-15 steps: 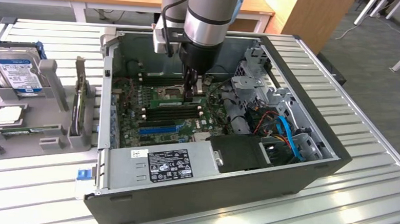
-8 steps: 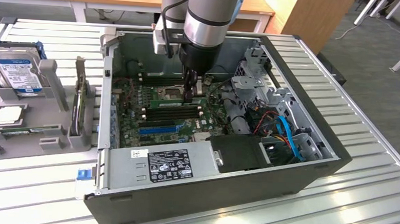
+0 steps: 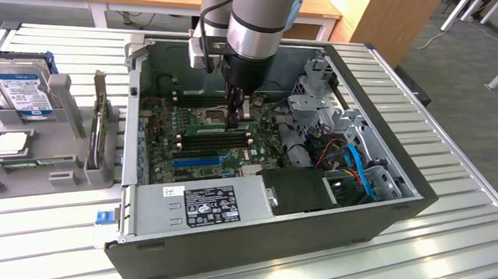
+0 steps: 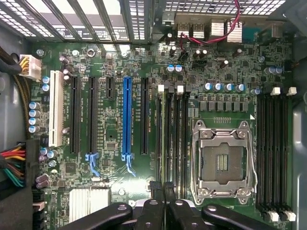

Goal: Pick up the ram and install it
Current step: 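Insert the ram into the slot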

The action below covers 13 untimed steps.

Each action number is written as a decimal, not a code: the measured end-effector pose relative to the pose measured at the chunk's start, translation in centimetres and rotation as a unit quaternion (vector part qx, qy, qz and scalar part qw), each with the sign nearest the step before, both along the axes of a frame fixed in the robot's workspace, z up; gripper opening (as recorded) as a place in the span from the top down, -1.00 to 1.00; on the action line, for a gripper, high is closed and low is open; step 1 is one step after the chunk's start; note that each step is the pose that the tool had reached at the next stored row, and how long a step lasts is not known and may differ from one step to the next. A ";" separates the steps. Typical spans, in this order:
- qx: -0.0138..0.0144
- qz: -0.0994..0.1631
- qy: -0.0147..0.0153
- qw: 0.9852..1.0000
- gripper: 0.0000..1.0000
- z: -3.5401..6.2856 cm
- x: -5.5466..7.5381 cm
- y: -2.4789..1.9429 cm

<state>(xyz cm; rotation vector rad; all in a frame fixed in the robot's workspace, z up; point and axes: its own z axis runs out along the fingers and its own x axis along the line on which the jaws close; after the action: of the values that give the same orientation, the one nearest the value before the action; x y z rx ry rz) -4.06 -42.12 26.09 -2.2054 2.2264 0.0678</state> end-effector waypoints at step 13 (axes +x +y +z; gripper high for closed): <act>0.000 0.000 0.000 1.000 0.76 -0.40 -0.2 0.00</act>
<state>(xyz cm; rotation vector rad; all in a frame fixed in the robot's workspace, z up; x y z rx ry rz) -4.23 -42.12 25.70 -2.2049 2.2259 0.0669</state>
